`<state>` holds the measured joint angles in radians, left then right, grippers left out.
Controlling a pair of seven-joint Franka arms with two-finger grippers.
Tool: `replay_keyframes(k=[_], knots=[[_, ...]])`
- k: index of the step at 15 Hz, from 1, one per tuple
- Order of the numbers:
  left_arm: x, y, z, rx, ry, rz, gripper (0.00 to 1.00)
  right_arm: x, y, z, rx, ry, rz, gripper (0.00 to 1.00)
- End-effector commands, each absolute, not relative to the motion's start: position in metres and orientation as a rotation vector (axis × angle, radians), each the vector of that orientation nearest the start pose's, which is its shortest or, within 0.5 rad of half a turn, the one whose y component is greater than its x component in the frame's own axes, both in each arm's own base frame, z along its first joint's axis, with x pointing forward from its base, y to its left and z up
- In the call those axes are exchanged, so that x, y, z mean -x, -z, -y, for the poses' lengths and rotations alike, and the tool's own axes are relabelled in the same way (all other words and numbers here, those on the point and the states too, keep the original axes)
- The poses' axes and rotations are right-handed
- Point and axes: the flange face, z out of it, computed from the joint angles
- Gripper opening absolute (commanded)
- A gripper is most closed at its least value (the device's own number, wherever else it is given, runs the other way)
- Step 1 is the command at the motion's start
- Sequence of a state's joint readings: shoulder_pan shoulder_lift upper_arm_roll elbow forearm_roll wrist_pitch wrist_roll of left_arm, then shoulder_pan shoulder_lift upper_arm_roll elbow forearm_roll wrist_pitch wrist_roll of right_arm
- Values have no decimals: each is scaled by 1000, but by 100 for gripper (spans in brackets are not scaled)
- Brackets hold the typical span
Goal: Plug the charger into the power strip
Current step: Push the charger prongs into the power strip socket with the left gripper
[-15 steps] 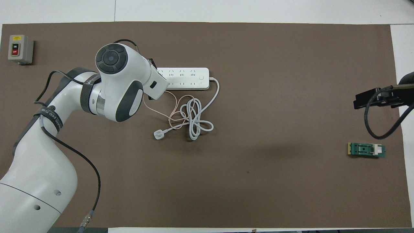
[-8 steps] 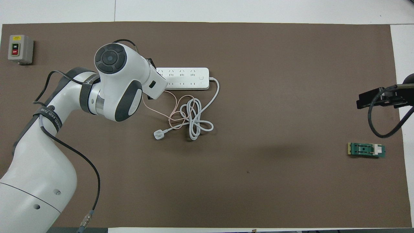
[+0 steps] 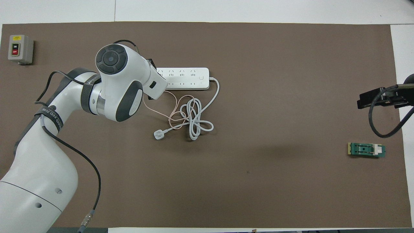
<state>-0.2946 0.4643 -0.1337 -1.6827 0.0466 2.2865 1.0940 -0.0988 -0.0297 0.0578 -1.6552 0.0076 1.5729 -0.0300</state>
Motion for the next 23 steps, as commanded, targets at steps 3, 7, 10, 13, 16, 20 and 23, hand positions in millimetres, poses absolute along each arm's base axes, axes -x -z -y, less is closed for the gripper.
replay_keyframes(k=[3, 7, 10, 13, 16, 20, 23], knots=[[-638, -328, 274, 2274, 64, -2188, 4, -542, -603, 25, 3135, -94, -44, 100], [-642, -322, 281, 2272, 49, -2208, 6, -542, -602, 25, 3133, -98, -44, 100], [-650, -319, 273, 2275, 65, -2236, 8, -541, -603, 25, 3133, -98, -44, 100], [-654, -298, 272, 2294, 39, -2269, 14, -541, -603, 24, 3133, -101, -39, 100], [-660, -298, 274, 2287, 74, -2329, 16, -540, -605, 24, 3134, -98, -39, 100], [-658, -296, 277, 2274, 79, -2337, 15, -540, -605, 22, 3134, -98, -32, 100], [-658, -295, 280, 2267, 78, -2338, 15, -539, -605, 23, 3134, -96, -34, 100]])
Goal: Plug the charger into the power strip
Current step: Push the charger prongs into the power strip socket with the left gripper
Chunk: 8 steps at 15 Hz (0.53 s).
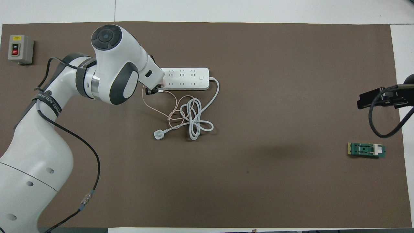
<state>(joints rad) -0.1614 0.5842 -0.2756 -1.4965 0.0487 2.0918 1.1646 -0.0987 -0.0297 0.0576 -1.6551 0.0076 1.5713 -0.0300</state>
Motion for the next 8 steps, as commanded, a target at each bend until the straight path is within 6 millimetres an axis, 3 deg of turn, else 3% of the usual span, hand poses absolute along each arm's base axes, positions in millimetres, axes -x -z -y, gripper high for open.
replay_keyframes(k=[1, 3, 4, 6, 8], knots=[[-657, -295, 281, 2269, 69, -2340, 14, -540, -605, 22, 3134, -98, -32, 100], [-657, -294, 283, 2259, 79, -2339, 12, -540, -605, 22, 3134, -98, -32, 100], [-657, -293, 282, 2230, 74, -2346, 7, -540, -605, 22, 3134, -98, -32, 100], [-660, -293, 282, 2060, 71, -2410, 5, -540, -605, 22, 3134, -96, -32, 100], [-660, -294, 284, 2028, 85, -2428, 1, -540, -605, 22, 3134, -98, -32, 100]])
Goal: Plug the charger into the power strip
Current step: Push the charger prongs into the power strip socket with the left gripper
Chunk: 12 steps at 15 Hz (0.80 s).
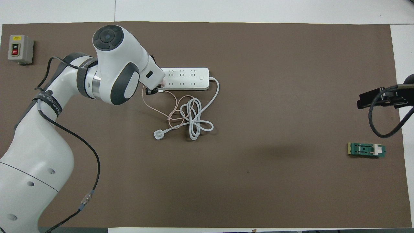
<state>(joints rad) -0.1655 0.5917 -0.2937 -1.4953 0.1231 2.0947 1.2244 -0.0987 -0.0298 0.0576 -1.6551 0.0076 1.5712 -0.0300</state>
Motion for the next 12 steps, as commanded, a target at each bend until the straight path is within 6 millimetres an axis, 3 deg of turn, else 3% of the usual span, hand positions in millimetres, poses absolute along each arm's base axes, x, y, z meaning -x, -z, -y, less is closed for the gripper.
replay_keyframes(k=[1, 5, 6, 7, 8, 9, 12], knots=[[-659, -294, 287, 2050, 93, -2421, 1, -539, -605, 22, 3134, -96, -32, 100], [-657, -293, 287, 2134, 87, -2373, 6, -538, -609, 22, 3135, -87, -32, 100], [-657, -294, 287, 2136, 89, -2371, 13, -538, -609, 22, 3135, -86, -32, 100], [-657, -293, 287, 2136, 87, -2371, 32, -538, -609, 22, 3135, -86, -32, 100], [-657, -293, 286, 2137, 80, -2373, 77, -538, -609, 22, 3135, -86, -32, 100], [-657, -294, 286, 2138, 75, -2376, 100, -538, -609, 22, 3135, -86, -32, 100], [-657, -299, 276, 2195, 12, -2377, 100, -538, -609, 22, 3135, -86, -32, 100]])
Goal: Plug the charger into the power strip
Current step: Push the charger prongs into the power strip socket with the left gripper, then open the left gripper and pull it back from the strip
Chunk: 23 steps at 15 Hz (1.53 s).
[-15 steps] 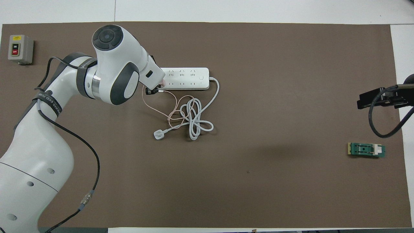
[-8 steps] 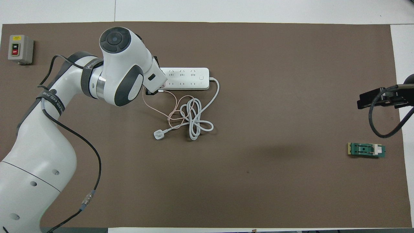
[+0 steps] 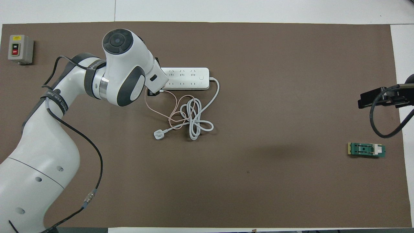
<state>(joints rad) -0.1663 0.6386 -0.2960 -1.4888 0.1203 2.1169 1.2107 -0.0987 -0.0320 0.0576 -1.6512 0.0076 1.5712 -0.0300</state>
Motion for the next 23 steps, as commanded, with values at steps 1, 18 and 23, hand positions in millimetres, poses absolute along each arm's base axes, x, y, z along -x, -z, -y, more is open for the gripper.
replay_keyframes(k=[1, 18, 23], knots=[[-658, -304, 274, 2217, 9, -2375, 100, -538, -609, 22, 3135, -86, -32, 100], [-572, -611, 136, 2820, 60, -1625, 100, -538, -609, 22, 3135, -86, -32, 100], [-545, -634, 64, 3074, -150, -1029, 100, -538, -609, 22, 3135, -86, -32, 100]])
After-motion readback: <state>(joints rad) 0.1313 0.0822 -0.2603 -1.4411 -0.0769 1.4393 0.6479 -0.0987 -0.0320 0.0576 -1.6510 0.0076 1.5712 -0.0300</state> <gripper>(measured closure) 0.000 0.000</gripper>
